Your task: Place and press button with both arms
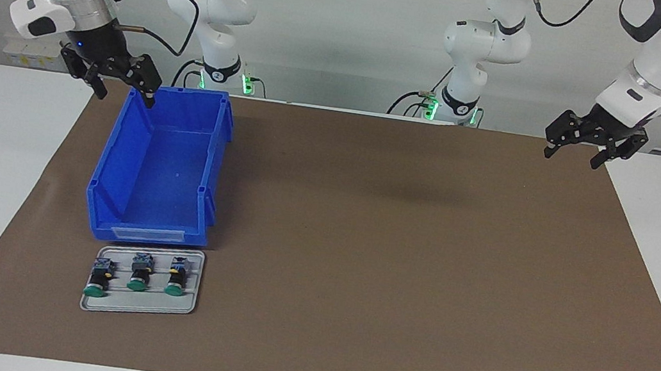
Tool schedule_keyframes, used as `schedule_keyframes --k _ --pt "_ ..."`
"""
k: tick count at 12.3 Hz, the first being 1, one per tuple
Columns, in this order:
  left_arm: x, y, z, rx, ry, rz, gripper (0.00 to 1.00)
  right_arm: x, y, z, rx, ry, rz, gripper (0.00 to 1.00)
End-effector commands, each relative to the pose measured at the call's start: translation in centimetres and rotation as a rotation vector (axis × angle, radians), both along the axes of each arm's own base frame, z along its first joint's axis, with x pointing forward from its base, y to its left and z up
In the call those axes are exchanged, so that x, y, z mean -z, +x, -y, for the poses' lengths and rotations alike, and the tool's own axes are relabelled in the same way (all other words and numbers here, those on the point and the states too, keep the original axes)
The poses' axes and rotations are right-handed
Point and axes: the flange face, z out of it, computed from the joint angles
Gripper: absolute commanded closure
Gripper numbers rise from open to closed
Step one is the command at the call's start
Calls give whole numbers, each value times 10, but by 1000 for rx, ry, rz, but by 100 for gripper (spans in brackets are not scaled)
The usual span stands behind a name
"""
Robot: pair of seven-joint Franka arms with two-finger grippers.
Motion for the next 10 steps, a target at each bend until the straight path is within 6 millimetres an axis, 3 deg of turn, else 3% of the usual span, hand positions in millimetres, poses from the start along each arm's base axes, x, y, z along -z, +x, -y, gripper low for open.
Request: schedule_keyframes --k 1,3,5,10 --pt "-1 -9 -3 -2 -11 -5 0 -1 -5 1 -9 1 -13 0" --pt "-1 -9 -3 -2 -11 -5 0 8 1 3 -31 1 -3 0" --pt "-1 -9 -3 -2 -11 -5 0 31 16 5 -19 2 32 1" --pt "-1 -9 -3 -2 -11 -5 0 134 94 33 -4 -62 61 2"
